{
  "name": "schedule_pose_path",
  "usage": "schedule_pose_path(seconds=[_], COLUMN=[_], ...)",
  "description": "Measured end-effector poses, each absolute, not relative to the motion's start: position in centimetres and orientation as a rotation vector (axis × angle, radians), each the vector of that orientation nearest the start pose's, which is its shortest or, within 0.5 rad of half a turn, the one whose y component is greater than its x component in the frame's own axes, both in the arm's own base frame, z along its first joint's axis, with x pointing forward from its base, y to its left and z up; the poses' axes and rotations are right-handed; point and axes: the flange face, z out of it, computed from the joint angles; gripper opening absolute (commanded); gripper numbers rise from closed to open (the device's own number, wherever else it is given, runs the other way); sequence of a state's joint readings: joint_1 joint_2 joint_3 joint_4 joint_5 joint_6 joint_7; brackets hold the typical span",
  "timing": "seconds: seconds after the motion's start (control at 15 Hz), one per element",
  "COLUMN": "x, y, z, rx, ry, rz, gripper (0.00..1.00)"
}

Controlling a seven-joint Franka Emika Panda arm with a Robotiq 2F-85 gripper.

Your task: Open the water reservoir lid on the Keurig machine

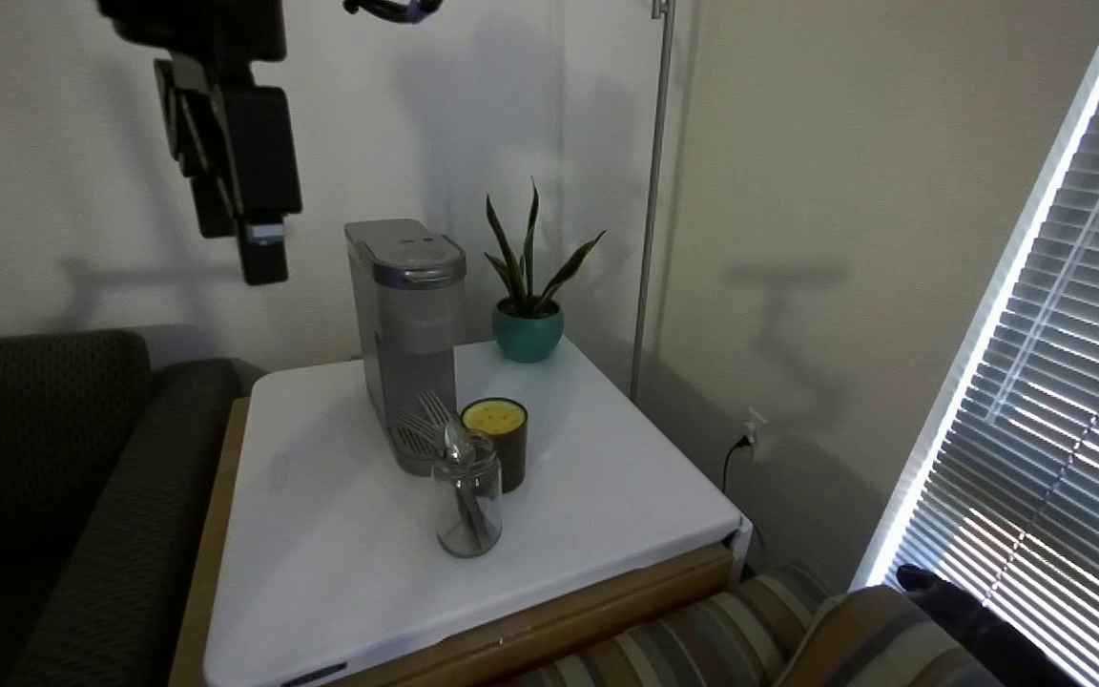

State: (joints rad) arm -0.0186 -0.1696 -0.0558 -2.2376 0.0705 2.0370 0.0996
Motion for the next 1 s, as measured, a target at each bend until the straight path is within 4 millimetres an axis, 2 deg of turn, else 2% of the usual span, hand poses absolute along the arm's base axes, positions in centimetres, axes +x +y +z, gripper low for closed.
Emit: schedule_pose_path(seconds=[0.13,0.6,1.0], x=[49.4,49.8,52.1], y=[-3.9,-3.9,-4.8], z=[43.1,43.3,43.1], rx=[-3.050,-3.050,-2.911], ry=[0.336,0.337,0.351], rz=[0.068,0.040,-0.177], gripper=[1.00,1.00,1.00])
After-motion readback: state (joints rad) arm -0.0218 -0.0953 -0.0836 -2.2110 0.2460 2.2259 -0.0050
